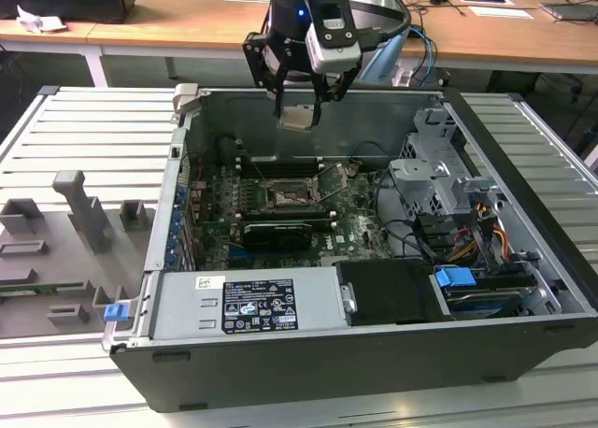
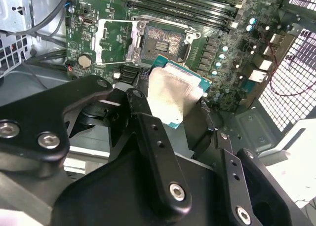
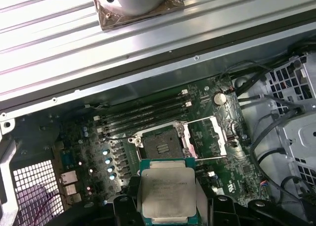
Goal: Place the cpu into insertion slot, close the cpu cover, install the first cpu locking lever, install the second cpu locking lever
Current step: 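Place the cpu into insertion slot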
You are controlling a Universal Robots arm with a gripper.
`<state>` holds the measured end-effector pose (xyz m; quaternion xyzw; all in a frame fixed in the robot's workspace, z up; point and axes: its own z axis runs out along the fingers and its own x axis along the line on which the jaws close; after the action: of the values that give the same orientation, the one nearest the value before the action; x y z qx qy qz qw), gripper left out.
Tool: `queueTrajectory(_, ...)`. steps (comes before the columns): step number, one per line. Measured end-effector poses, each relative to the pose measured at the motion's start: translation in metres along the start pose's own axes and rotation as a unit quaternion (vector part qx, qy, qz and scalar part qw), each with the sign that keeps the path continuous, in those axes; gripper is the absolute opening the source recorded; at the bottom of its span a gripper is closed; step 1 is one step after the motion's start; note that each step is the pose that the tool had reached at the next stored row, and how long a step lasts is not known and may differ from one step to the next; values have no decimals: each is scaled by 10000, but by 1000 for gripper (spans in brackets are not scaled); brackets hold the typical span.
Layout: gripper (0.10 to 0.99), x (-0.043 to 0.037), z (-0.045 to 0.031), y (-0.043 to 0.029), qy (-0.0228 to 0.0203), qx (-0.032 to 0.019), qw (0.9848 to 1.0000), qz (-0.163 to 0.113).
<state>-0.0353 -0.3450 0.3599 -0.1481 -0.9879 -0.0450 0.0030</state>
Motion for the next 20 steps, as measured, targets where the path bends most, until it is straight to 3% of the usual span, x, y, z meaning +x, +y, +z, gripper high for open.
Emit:
queueTrajectory(13,529,0,20,-2,-25,-6,9996,274)
queueTrajectory(16,529,-1,27,-3,-44,-9,9988,495)
queueTrajectory(20,529,-1,43,-4,-82,-11,9960,892)
